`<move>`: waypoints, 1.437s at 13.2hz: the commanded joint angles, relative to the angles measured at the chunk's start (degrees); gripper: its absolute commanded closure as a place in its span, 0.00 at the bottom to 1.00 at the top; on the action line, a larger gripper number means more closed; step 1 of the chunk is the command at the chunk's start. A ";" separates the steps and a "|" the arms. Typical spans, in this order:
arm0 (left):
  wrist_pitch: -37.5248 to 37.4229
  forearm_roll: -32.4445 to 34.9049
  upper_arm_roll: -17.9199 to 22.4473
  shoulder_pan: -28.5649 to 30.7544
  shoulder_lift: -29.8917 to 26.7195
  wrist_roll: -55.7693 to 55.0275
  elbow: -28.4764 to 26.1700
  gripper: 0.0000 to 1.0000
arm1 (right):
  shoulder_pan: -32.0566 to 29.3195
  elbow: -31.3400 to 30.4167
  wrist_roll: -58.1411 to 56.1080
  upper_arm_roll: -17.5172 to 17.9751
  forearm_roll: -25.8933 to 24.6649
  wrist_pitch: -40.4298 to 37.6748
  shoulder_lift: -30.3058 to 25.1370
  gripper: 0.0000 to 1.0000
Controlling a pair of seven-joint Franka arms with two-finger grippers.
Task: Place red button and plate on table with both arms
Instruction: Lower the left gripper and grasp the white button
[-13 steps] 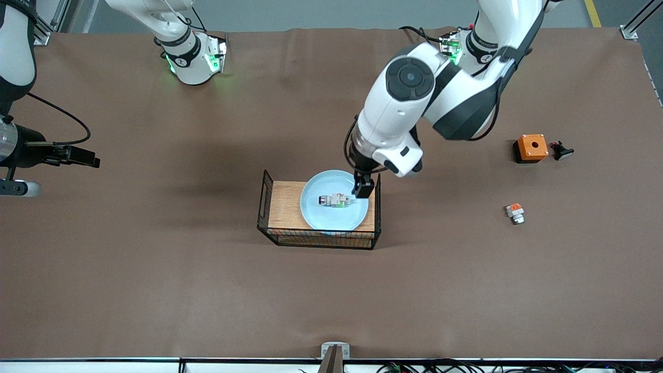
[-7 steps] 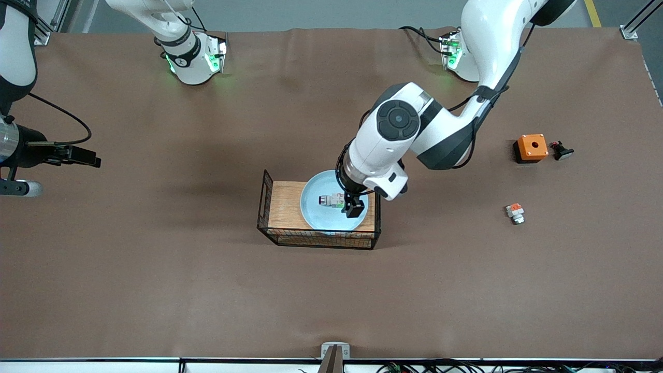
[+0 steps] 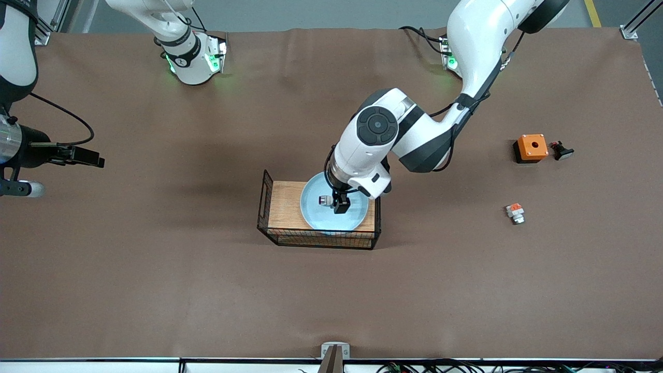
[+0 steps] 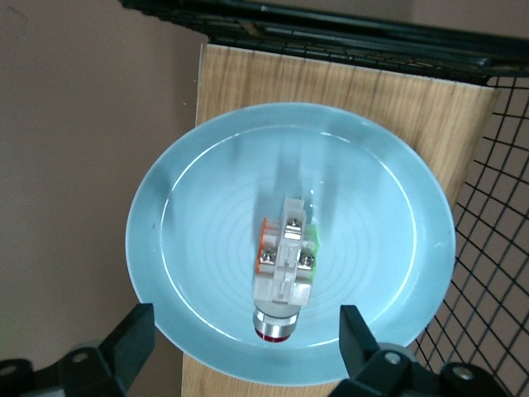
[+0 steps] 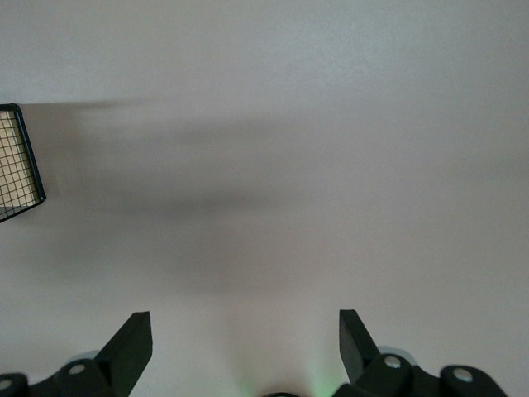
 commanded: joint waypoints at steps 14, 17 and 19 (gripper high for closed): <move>-0.89 3.94 1.18 -0.76 2.38 -0.79 1.39 0.51 | 11.73 1.57 16.18 0.68 7.19 0.16 -0.90 0.00; -0.97 3.85 1.18 -0.76 2.38 -0.79 1.39 0.80 | 16.21 2.98 22.60 0.76 8.07 0.60 -0.90 0.00; -0.97 3.85 1.18 -1.02 2.29 -0.79 1.39 0.87 | 18.33 3.15 25.77 0.68 10.61 1.82 -0.90 0.00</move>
